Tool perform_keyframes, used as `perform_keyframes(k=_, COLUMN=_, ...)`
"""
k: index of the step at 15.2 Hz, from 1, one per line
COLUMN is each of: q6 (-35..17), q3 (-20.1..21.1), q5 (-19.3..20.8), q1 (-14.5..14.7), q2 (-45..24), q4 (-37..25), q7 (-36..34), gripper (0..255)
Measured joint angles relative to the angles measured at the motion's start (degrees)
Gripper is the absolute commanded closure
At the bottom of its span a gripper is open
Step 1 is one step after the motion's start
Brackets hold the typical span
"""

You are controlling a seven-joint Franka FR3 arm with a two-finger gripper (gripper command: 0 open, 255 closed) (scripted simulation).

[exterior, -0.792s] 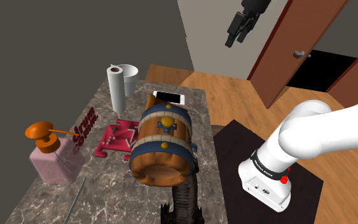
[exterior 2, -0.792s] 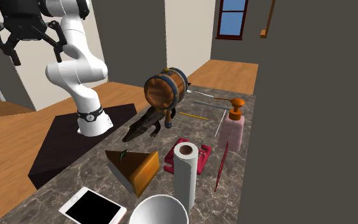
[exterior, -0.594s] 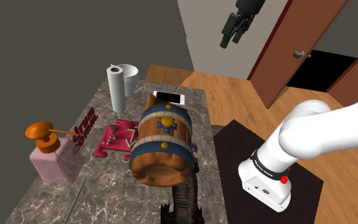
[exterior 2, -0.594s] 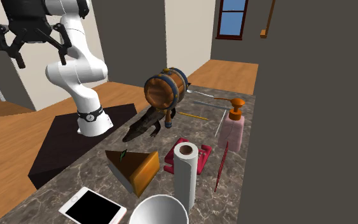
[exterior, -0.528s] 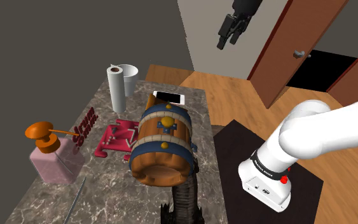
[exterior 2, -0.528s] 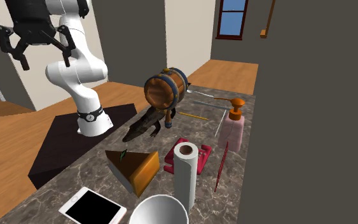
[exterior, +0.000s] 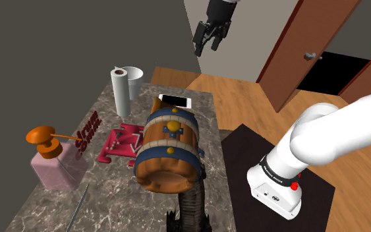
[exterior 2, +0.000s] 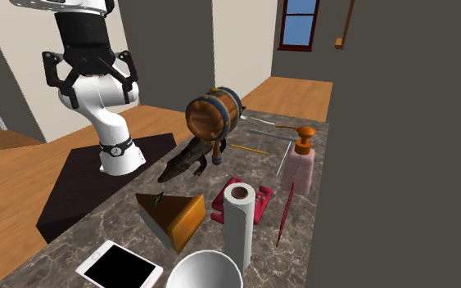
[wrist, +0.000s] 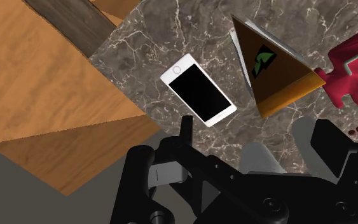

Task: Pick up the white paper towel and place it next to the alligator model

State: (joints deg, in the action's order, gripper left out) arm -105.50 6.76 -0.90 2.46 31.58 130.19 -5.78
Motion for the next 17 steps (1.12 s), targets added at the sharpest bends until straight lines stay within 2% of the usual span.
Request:
perform_keyframes(k=8, q6=-6.5, q3=6.9, q5=1.4, q1=0.8, q2=-14.9, q4=-7.7, q7=-9.5, gripper=0)
perform_keyframes(k=13, q6=-7.5, q3=11.0, q5=4.6, q1=1.9, q2=-25.6, q4=-16.3, q7=-16.8, gripper=0)
perform_keyframes(k=17, q6=-7.8, q3=12.7, q5=8.3, q1=3.0, q2=-34.7, q4=-23.9, q7=-21.5, gripper=0)
